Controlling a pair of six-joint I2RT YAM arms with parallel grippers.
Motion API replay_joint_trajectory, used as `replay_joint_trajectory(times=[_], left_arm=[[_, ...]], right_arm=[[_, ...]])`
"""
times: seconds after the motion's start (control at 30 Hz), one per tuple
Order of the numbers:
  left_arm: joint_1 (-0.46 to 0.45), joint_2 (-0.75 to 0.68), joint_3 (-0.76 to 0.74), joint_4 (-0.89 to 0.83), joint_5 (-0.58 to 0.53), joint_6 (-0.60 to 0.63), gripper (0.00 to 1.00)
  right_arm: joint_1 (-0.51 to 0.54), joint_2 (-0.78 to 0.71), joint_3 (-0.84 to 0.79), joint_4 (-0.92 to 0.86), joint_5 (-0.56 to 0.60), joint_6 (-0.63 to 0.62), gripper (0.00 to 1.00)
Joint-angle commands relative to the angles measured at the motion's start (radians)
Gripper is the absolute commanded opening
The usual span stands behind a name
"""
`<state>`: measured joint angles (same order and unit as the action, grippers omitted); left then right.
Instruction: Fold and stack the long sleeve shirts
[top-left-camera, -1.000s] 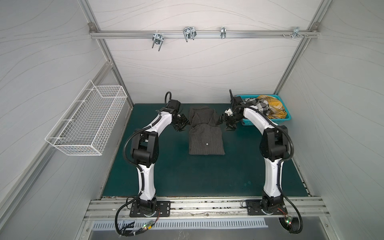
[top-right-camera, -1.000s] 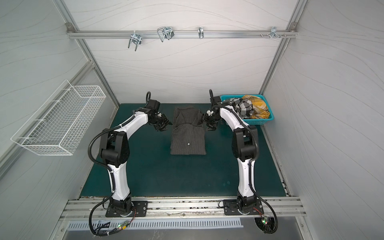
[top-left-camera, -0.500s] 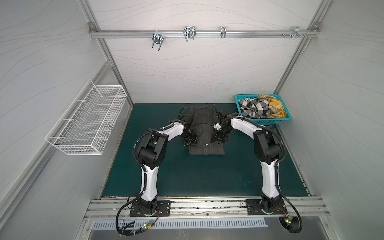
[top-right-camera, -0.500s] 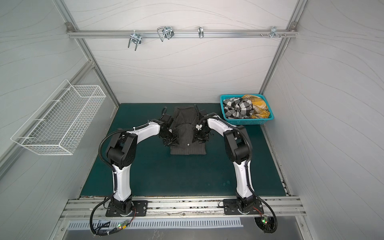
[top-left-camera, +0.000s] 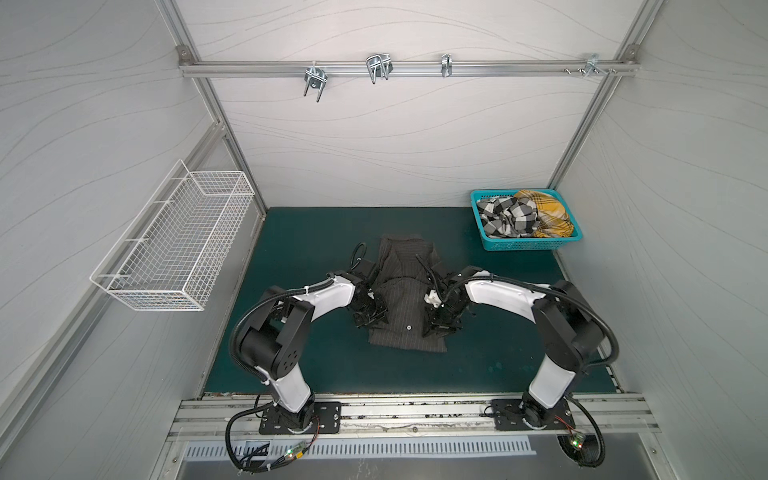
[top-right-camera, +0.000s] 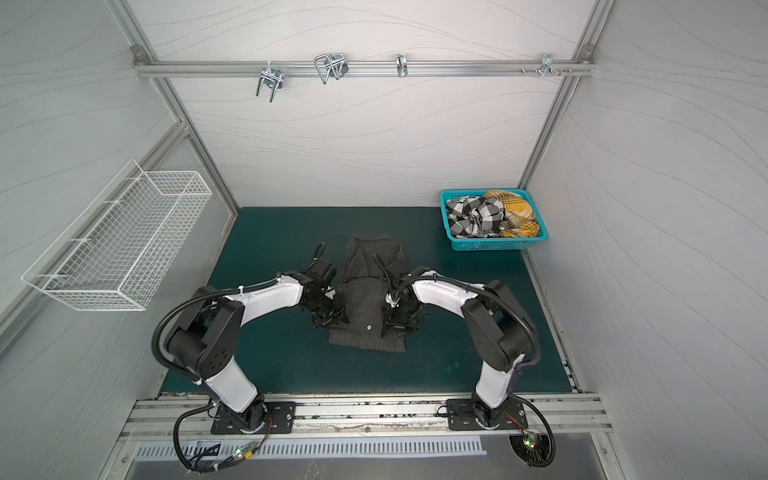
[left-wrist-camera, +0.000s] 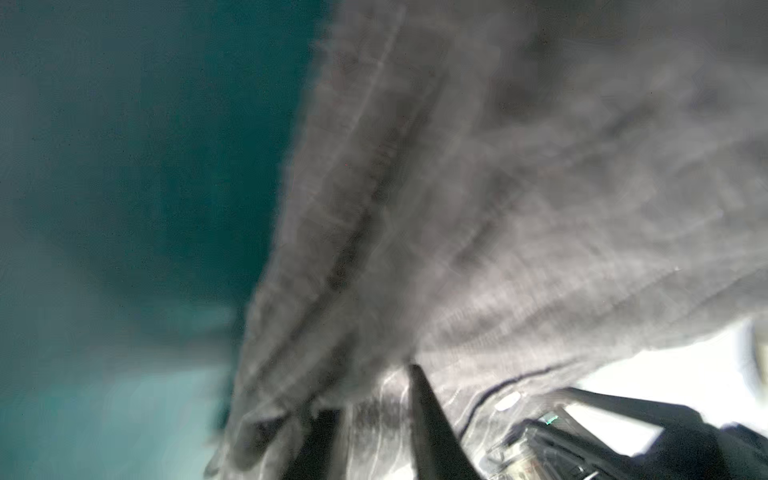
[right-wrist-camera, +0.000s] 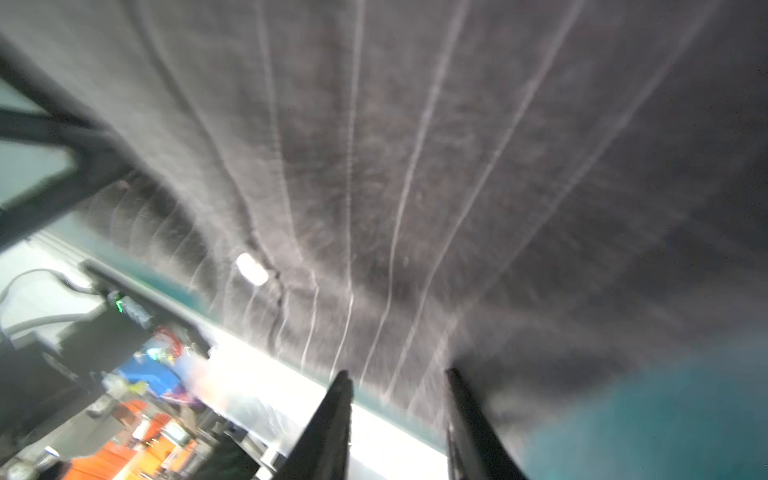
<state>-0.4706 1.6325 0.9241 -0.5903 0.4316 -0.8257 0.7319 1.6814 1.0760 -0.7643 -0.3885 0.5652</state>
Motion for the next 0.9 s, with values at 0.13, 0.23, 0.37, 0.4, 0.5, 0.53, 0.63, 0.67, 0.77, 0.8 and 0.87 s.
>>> replay_joint_trajectory(times=[0.13,0.23,0.37,0.4,0.5,0.53,0.63,0.67,0.77,0.8,0.87], left_arm=[[0.099,-0.068,0.175,-0.039,-0.057,0.166,0.52],[0.126,0.030,0.242,-0.028,-0.021,0.217,0.52],[0.135,0.098,0.284,-0.016,-0.030,0.244,0.53],[0.135,0.109,0.293,-0.016,-0.036,0.249,0.54],[0.136,0.156,0.319,-0.018,-0.045,0.256,0.54],[0.137,0.175,0.330,-0.024,-0.045,0.258,0.54],[0.141,0.205,0.344,-0.018,-0.036,0.255,0.53],[0.143,0.212,0.349,-0.014,-0.032,0.251,0.51],[0.145,0.232,0.379,-0.024,-0.031,0.248,0.40],[0.149,0.246,0.394,-0.034,-0.033,0.247,0.34],[0.155,0.270,0.416,-0.045,-0.026,0.249,0.18]], right_arm=[[-0.205,-0.094,-0.001,0.015,0.014,-0.023,0.63],[-0.254,-0.021,0.051,0.051,-0.034,-0.084,0.69],[-0.267,0.089,0.146,0.054,-0.050,-0.129,0.70],[-0.267,0.110,0.165,0.058,-0.057,-0.131,0.69],[-0.266,0.174,0.213,0.068,-0.065,-0.131,0.63],[-0.266,0.196,0.229,0.067,-0.064,-0.131,0.61],[-0.265,0.227,0.255,0.068,-0.054,-0.132,0.55],[-0.266,0.234,0.263,0.067,-0.052,-0.135,0.52],[-0.266,0.250,0.283,0.054,-0.043,-0.145,0.42],[-0.266,0.253,0.289,0.051,-0.040,-0.147,0.39],[-0.266,0.259,0.297,0.046,-0.036,-0.150,0.32]])
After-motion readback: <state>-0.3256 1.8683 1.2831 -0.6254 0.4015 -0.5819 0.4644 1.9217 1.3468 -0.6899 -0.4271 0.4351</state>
